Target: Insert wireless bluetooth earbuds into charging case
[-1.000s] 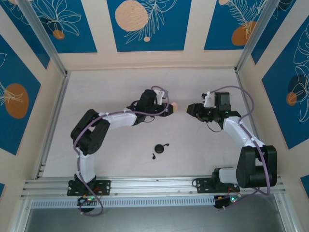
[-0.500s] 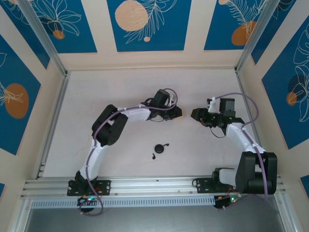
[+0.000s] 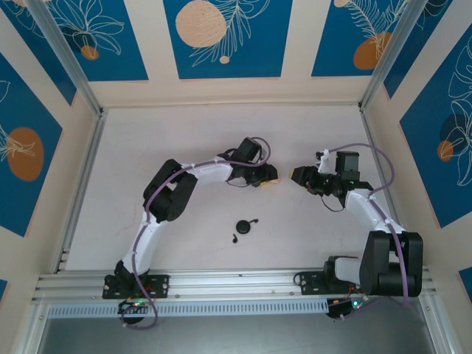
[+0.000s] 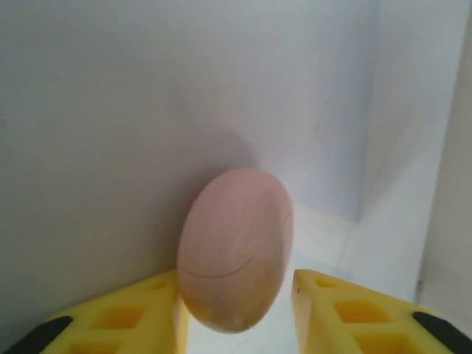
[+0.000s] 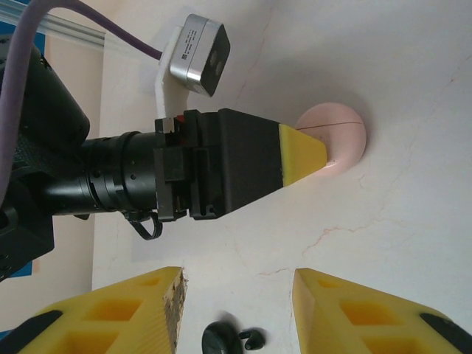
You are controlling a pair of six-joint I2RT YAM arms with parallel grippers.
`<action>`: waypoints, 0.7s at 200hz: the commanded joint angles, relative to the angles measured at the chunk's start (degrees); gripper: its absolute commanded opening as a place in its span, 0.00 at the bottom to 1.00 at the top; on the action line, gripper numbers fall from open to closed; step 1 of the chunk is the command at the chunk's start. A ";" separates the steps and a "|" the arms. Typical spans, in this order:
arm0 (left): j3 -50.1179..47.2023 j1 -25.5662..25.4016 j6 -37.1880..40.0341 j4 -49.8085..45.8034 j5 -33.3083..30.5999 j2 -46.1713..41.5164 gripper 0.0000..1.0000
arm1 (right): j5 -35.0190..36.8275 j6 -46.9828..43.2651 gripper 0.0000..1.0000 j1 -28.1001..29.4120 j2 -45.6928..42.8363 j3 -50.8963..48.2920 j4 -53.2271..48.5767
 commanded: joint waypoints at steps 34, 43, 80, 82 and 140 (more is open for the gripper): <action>1.43 0.77 8.76 -15.43 -8.75 -4.93 0.57 | -1.81 -0.62 0.44 -0.23 -2.41 -0.75 -1.16; 1.16 1.04 9.97 -17.09 -9.67 -6.01 0.58 | -1.71 -1.12 0.45 -0.07 -2.70 -0.63 -1.69; -1.20 1.43 15.17 -22.66 -14.61 -11.32 0.61 | 1.70 -4.45 0.47 2.15 -3.66 1.15 -7.06; -1.33 1.46 15.43 -22.92 -14.84 -11.57 0.61 | 1.88 -4.63 0.47 2.28 -3.67 1.25 -7.38; -10.12 1.73 21.20 -26.46 -20.85 -21.72 0.62 | 6.24 -7.57 0.49 8.66 -3.88 5.00 -15.95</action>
